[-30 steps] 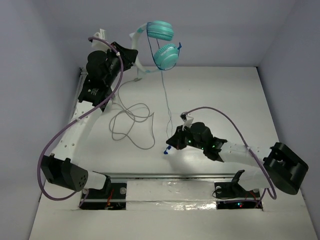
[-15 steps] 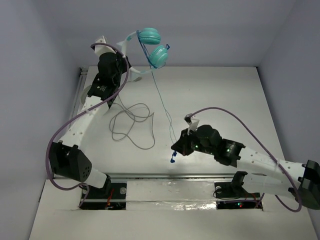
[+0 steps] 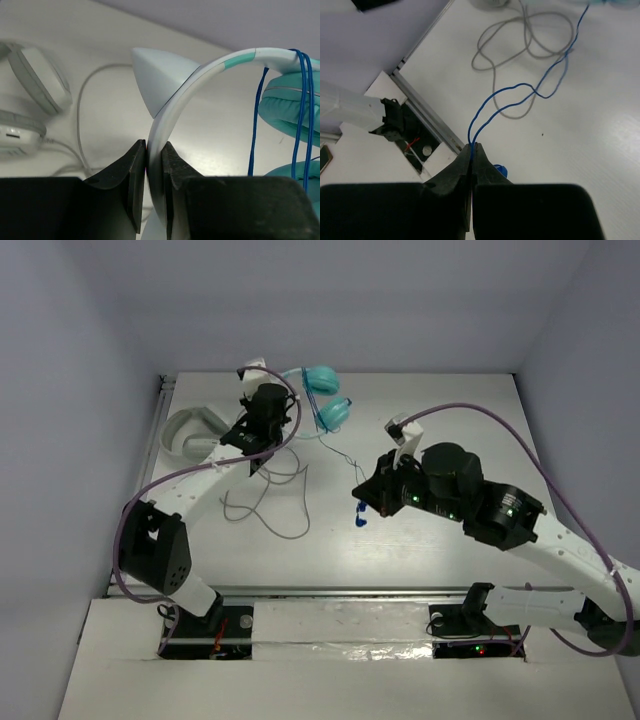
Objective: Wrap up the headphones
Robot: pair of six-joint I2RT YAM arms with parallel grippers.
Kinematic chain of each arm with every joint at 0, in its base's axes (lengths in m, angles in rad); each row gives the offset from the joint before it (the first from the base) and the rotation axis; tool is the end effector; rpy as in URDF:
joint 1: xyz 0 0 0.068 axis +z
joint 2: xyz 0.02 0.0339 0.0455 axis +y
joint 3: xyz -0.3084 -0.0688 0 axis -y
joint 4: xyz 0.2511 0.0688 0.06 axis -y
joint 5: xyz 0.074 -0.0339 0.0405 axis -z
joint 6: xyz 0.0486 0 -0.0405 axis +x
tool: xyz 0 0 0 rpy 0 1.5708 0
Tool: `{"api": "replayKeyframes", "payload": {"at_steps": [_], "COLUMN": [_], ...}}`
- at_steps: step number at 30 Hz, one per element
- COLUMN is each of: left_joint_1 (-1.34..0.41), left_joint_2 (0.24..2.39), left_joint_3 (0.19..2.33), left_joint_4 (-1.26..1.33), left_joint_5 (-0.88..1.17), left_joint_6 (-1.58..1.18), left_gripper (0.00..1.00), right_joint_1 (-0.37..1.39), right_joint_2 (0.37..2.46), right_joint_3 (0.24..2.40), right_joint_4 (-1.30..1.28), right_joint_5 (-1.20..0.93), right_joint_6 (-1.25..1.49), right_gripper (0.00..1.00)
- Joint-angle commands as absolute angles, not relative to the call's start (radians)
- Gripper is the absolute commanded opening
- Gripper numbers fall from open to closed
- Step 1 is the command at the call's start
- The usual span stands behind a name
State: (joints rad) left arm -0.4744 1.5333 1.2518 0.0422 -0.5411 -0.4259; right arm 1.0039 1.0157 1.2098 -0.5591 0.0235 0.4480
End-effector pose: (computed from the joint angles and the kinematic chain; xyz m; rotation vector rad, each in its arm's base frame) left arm 0.3483 -0.1507 0.3822 -0.3362 1.7461 -0.1598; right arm 0.1120 0.1738 0.4391 -0.5478 1.9803 0.9209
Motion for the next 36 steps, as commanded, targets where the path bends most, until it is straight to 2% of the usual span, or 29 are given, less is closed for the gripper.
{"api": "replayKeyframes", "payload": {"at_steps": [1, 10, 17, 21, 24, 29, 34, 36], "left_joint_1": [-0.500, -0.667, -0.732, -0.741, -0.741, -0.741, -0.741, -0.741], "left_joint_2": [1.519, 1.522, 1.473, 1.444, 1.413, 1.362, 1.310, 1.289], "left_joint_3": [1.227, 1.152, 1.085, 1.063, 1.055, 1.045, 1.034, 1.031], "left_joint_4": [0.089, 0.026, -0.044, -0.126, -0.156, -0.184, -0.190, -0.196], "left_joint_5": [-0.612, -0.580, -0.428, -0.353, -0.266, -0.109, -0.006, 0.032], "left_joint_6": [-0.431, -0.374, -0.348, -0.324, -0.287, -0.235, -0.218, -0.216], "left_gripper": [0.00, 0.00, 0.00, 0.00, 0.00, 0.00, 0.00, 0.00], "right_joint_1": [1.014, 1.014, 0.945, 0.823, 0.770, 0.680, 0.646, 0.637], "right_joint_2": [1.041, 1.181, 1.256, 1.272, 1.292, 1.307, 1.324, 1.318], "right_joint_3": [1.333, 1.528, 1.530, 1.503, 1.482, 1.424, 1.324, 1.304], "right_joint_4": [-0.656, -0.660, -0.568, -0.505, -0.463, -0.333, -0.232, -0.224], "right_joint_5": [0.098, 0.261, 0.388, 0.228, 0.192, 0.031, 0.028, 0.093], "right_joint_6": [0.344, 0.207, 0.137, 0.123, 0.135, 0.228, 0.270, 0.267], "right_gripper": [0.00, 0.00, 0.00, 0.00, 0.00, 0.00, 0.00, 0.00]}}
